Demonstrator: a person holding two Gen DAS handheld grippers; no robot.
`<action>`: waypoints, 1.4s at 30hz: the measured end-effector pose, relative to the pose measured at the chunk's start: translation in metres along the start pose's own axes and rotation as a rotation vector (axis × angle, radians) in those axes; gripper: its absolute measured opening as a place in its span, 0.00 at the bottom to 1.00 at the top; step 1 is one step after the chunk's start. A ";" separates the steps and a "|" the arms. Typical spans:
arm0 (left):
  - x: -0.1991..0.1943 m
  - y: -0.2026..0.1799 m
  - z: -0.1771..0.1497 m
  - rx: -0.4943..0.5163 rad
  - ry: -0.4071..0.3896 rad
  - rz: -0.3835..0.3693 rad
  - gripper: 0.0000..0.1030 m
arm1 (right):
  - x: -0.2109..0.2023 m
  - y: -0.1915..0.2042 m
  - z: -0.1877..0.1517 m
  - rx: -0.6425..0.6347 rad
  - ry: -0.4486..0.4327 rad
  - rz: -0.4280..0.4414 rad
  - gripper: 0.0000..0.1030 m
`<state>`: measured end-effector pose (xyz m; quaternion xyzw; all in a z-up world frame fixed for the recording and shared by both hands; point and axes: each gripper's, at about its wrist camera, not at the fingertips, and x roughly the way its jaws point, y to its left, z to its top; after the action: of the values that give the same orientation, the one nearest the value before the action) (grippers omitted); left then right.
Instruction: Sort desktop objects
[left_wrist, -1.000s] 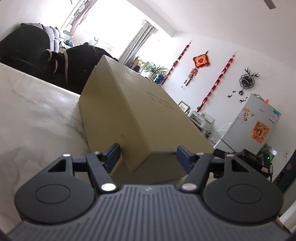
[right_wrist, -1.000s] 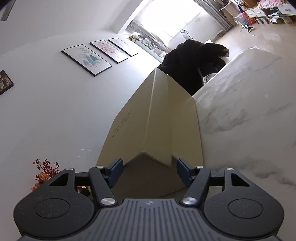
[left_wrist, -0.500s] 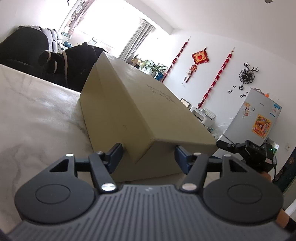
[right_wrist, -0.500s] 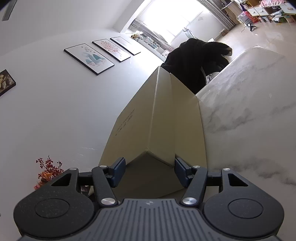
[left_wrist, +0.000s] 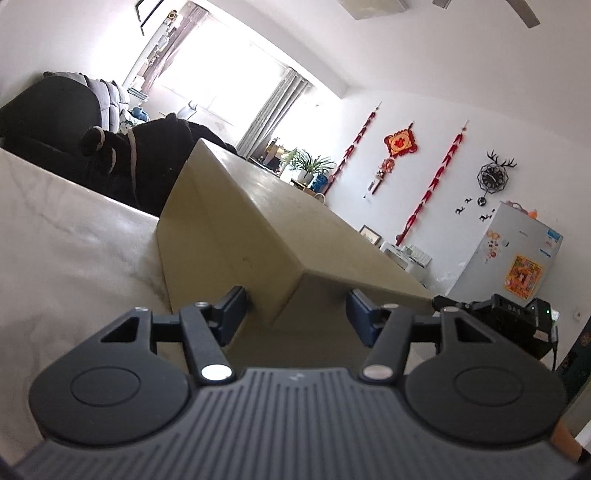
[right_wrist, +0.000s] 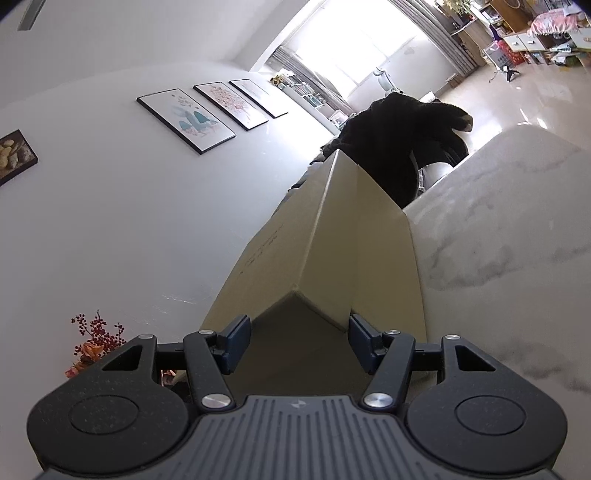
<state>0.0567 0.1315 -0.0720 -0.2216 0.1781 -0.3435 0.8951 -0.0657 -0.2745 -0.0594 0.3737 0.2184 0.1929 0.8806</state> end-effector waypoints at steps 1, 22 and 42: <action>0.001 0.000 0.001 -0.003 -0.002 0.003 0.57 | 0.001 0.001 0.001 -0.005 0.001 -0.005 0.61; 0.003 0.012 0.012 -0.068 -0.062 -0.038 0.58 | -0.006 -0.006 0.035 0.027 -0.076 -0.049 0.61; 0.031 0.027 0.030 -0.206 0.001 0.000 0.55 | 0.046 0.003 0.045 0.012 -0.051 -0.126 0.59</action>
<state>0.1070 0.1364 -0.0659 -0.3122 0.2130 -0.3236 0.8674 -0.0038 -0.2756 -0.0402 0.3691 0.2202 0.1265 0.8940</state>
